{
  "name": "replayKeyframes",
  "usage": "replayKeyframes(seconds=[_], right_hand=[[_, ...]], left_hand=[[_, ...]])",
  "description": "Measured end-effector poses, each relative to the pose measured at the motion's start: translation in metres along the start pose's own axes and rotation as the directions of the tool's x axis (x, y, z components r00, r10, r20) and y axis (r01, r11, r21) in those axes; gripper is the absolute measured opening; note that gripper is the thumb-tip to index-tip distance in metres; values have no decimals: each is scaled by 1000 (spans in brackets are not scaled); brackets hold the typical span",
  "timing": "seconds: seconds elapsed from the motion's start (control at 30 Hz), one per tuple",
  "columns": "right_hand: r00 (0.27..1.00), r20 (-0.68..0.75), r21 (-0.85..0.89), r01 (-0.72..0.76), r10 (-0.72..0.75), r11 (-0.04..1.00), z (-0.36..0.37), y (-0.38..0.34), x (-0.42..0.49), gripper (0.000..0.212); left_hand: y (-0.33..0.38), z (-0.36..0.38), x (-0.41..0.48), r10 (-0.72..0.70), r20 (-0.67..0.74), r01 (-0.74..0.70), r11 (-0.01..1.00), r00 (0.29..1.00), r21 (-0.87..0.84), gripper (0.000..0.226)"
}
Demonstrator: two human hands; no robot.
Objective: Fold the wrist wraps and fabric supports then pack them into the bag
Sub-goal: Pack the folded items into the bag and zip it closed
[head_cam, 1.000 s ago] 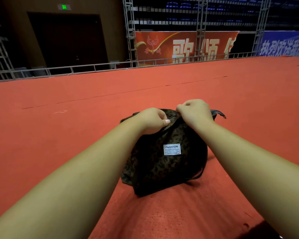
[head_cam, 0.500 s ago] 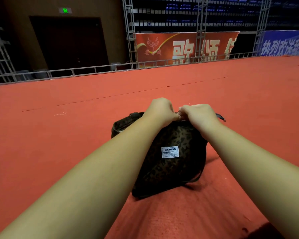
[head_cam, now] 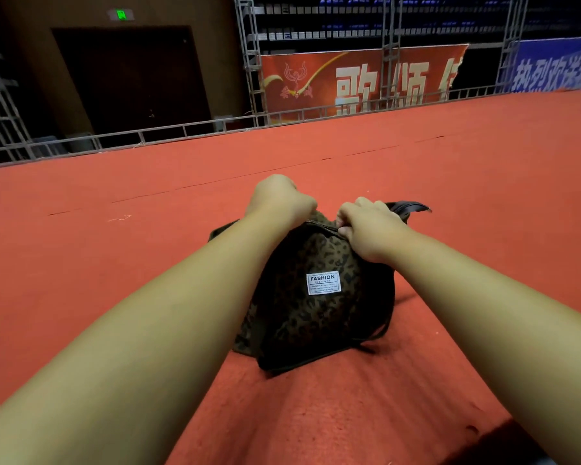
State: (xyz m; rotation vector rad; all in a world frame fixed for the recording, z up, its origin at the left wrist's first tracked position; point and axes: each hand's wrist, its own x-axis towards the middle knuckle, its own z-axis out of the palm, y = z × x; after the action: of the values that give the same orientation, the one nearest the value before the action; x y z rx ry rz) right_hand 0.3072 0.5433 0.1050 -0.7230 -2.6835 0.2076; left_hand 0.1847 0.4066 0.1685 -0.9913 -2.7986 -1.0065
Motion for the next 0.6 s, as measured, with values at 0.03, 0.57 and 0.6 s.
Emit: replayKeyframes(seconds=[0.03,0.57,0.6], right_hand=[[1000,-5,-8,-13,13,1000,1,-1,-1,4],[990,-42,-251,-141,135,958,-8,-15,-9,20],[991,-45,-235,-132,125,963,-10,-15,-10,20]], left_hand=[[-3,-7,-2,-8,-13,8,999,1000,33,17],[-70,-91,-33,-37,-193,114,909,980,400,6],[-72,-90,-34,-20,-164,89,901,986,424,10]])
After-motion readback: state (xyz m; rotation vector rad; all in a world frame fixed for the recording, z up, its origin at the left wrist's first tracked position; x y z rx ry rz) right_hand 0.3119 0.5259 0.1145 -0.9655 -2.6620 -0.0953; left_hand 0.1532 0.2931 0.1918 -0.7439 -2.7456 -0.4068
